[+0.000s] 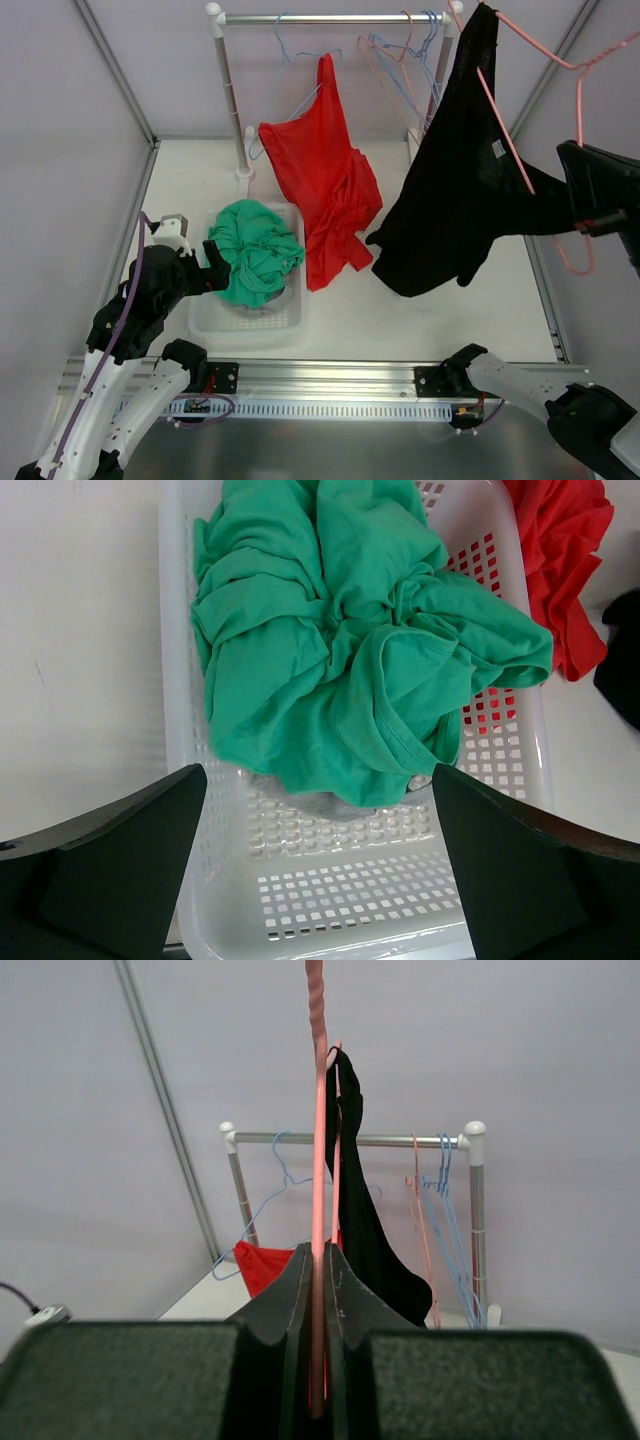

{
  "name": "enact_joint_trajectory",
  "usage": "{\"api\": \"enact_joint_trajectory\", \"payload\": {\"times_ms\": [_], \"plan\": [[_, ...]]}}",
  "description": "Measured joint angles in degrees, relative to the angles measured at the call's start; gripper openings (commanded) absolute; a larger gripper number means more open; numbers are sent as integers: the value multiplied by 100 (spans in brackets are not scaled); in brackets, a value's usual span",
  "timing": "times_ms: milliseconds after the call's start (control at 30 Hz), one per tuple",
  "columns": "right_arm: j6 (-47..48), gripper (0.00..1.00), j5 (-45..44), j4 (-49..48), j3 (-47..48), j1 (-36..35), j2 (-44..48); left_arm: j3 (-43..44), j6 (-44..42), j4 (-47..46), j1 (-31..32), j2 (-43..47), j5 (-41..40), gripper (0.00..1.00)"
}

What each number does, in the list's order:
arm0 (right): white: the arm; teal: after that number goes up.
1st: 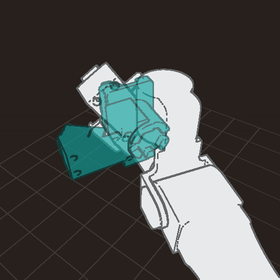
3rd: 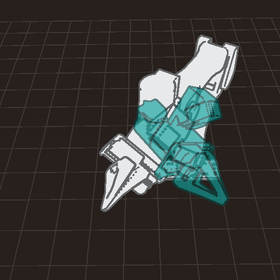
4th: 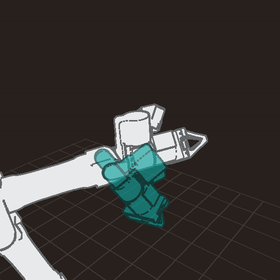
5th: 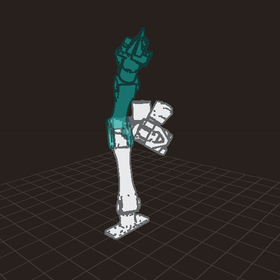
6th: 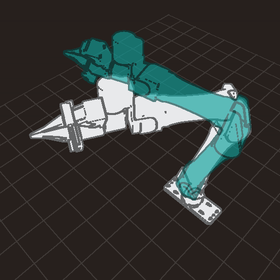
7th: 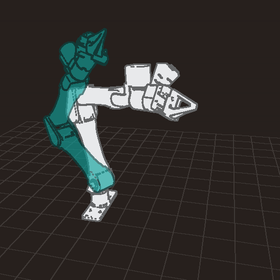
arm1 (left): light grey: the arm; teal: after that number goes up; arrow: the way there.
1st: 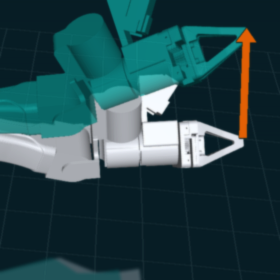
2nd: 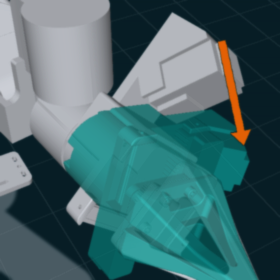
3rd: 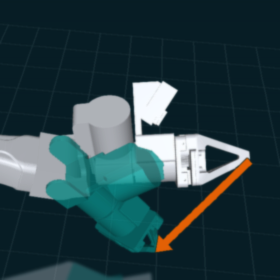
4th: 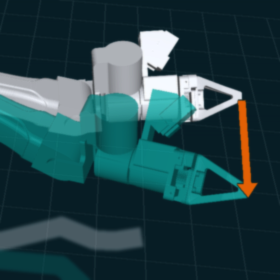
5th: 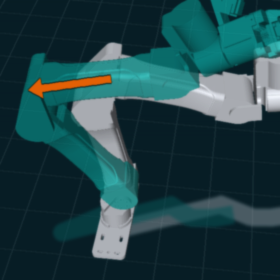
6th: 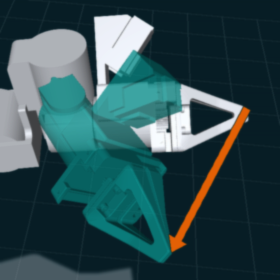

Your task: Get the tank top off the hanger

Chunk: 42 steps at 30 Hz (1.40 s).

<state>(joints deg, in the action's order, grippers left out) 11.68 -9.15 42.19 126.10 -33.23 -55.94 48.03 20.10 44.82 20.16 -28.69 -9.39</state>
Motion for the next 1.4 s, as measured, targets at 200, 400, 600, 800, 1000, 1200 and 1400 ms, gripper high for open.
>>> {"api": "enact_joint_trajectory", "payload": {"times_ms": [200, 400, 600, 800, 1000, 1200, 1400], "plan": [[-219, 0, 306, 588, -168, 0, 507, 0, -7, -2, -2, 0, 151, 99], [-422, 0, 839, 997, -1639, 0, 1261, 39, 20, -192, -2, -20, 892, 99], [-844, 0, 1145, 1152, -3825, 0, 2535, 535, 313, -1259, 66, -522, 2540, 99], [-1384, 0, 1154, 1058, -5027, 2, 3926, 1486, 245, -2487, 2509, -1840, 2006, 99], [-1635, 0, 901, 981, -5215, 2, 4496, 2855, -354, -3329, 4284, -3814, 616, 88], [-1661, 0, 828, 968, -5171, 2, 4564, 3742, -758, -3620, 4588, -5235, 122, 82], [-1655, 0, 824, 997, -4953, 2, 4564, 4074, -911, -3751, 4592, -5744, 76, 74]]}}
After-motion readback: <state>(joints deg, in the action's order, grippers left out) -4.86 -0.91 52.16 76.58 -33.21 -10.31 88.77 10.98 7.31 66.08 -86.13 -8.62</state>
